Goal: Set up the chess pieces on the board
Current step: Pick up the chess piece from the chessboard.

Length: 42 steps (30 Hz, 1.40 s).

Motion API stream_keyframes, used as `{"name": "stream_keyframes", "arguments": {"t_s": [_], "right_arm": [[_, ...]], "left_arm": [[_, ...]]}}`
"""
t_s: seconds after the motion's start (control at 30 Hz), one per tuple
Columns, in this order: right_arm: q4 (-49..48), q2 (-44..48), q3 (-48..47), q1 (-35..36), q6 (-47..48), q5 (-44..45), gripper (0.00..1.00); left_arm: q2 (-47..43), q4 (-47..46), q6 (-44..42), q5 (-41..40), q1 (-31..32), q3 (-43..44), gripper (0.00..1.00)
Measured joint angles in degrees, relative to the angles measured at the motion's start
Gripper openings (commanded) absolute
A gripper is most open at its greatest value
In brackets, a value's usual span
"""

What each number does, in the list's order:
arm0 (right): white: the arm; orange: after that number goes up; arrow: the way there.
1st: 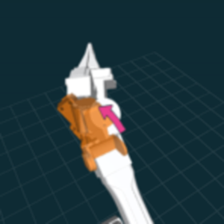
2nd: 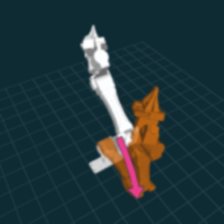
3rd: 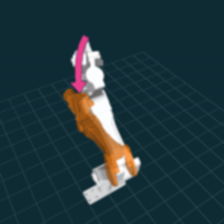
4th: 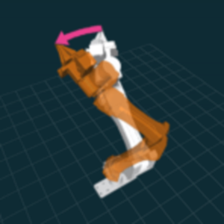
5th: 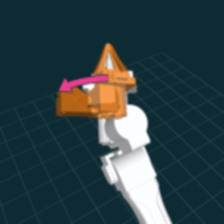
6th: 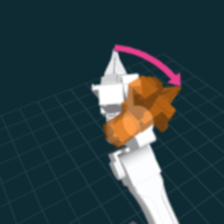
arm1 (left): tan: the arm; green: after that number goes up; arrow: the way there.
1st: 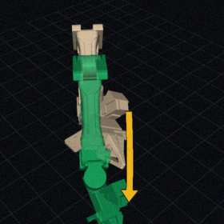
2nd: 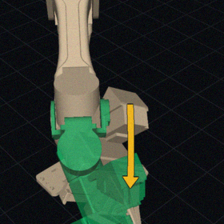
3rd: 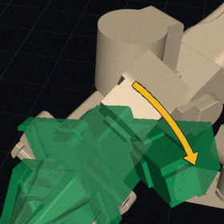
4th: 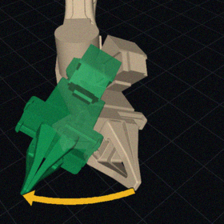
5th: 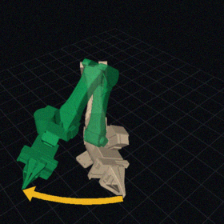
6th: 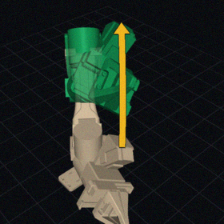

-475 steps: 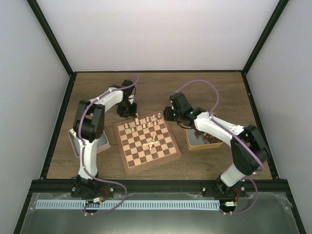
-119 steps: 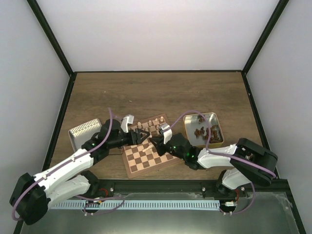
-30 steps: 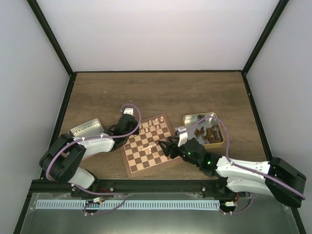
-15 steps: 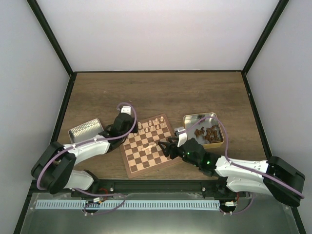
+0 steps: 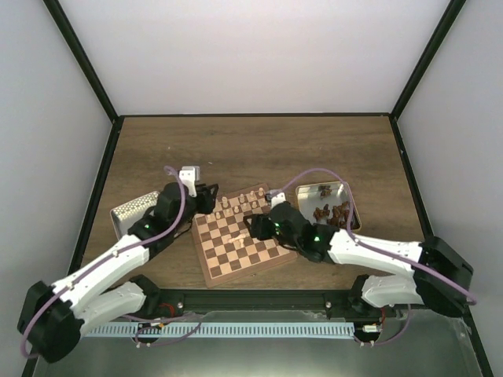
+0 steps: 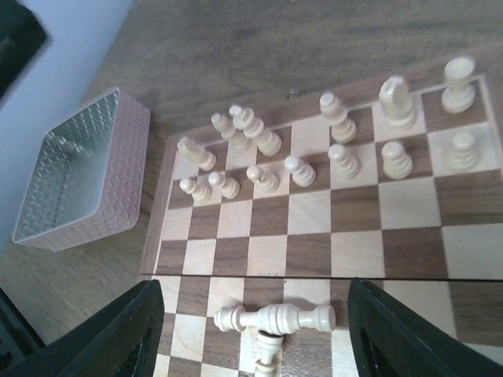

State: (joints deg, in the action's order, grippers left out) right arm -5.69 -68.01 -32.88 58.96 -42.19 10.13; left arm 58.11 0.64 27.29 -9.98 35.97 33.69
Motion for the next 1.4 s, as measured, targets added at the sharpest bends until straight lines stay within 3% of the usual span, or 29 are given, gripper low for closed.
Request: {"name": "stream_keyframes", "arguments": {"t_s": [0.2,0.5,0.73,1.07,1.4], "right_arm": [[14.1,-9.4,-10.6,0.2,-3.9,-4.0,0.56],[27.1,-19.2,-16.1,4.3,-5.8,-7.4,0.43],[29.5,-25.7,-22.3,5.4,-5.5,-7.8,0.36],[31.4,-30.7,-27.5,6.1,-5.3,-6.2,0.02],[28.1,-23.1,-19.8,6.0,2.8,-9.1,0.01]], "left_arm": [[-9.7,4.3,0.9,8.1,0.0,-0.3,0.47],[-17.0,6.0,1.9,10.9,0.0,-3.8,0.48],[-17.5,6.8,2.3,12.8,0.0,-5.4,0.49],[-18.8,7.0,2.6,13.3,0.0,-6.0,0.51],[-18.6,4.4,6.1,17.1,0.0,-10.6,0.51]]}}
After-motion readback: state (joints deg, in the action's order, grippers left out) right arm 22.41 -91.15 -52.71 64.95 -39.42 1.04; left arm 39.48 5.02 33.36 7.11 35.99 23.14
